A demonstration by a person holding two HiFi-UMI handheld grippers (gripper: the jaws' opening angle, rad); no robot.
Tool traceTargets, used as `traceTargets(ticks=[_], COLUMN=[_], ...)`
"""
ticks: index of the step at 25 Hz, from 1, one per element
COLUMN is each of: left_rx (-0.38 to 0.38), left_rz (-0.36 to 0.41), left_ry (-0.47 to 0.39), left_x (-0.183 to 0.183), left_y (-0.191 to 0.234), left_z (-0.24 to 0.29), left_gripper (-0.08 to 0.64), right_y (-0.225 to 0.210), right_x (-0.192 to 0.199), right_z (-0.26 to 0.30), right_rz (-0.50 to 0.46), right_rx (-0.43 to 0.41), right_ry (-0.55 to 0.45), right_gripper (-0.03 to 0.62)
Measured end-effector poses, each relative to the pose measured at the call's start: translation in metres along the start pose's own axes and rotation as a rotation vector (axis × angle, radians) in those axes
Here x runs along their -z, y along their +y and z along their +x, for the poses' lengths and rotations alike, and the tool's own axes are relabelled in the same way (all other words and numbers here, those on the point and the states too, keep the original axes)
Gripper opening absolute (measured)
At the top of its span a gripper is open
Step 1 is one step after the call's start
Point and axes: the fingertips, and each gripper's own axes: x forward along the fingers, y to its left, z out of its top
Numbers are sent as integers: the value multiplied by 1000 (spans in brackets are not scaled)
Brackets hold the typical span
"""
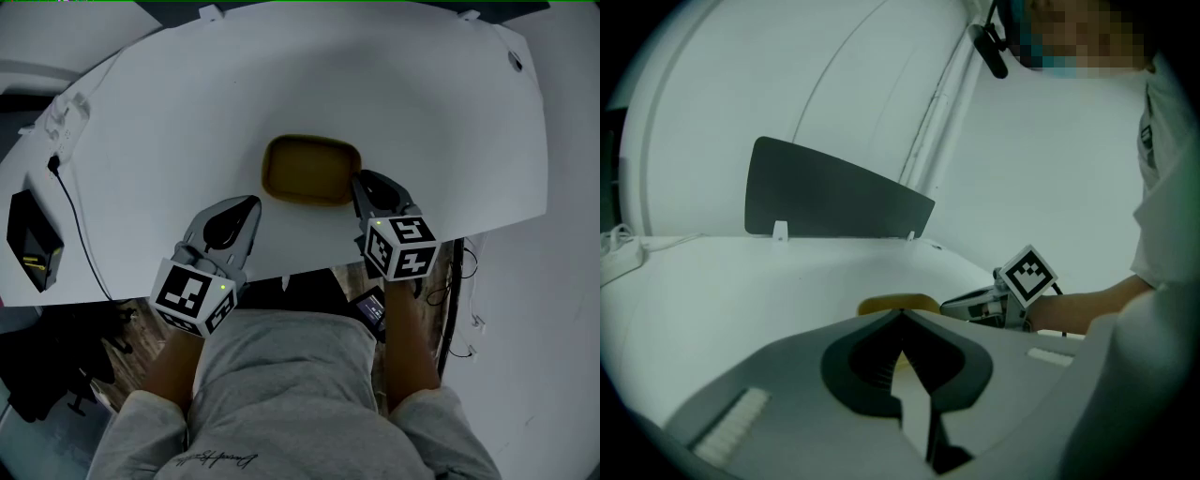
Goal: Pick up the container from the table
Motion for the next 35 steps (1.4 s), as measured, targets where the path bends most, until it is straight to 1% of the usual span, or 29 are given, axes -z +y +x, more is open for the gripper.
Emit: traceTargets(ticks=[5,11,13,15,18,35], left_rx=[-5,-7,-9,-13,-17,-26], left_rz=[-2,-9,-12,-17,-24,-27], left_ry=[2,0,-1,-1,2,-15], left_x=[4,5,4,5,6,3], left_y=[2,4,5,7,9,11], left_z=[-3,-6,-7,-8,-9,-11], left_gripper=[2,2,2,2,2,2], right_y=[-2,-4,-5,-5,-6,-5], right_x=[-1,1,4,6,6,-2], right_z=[3,8,10,11,11,2], right_rz=[3,-30,-37,-40,-42,-19], right_rx=[27,62,65,73,82,80], right_ry=[6,43,60,65,62,41], right_gripper=[80,77,67,39,34,28])
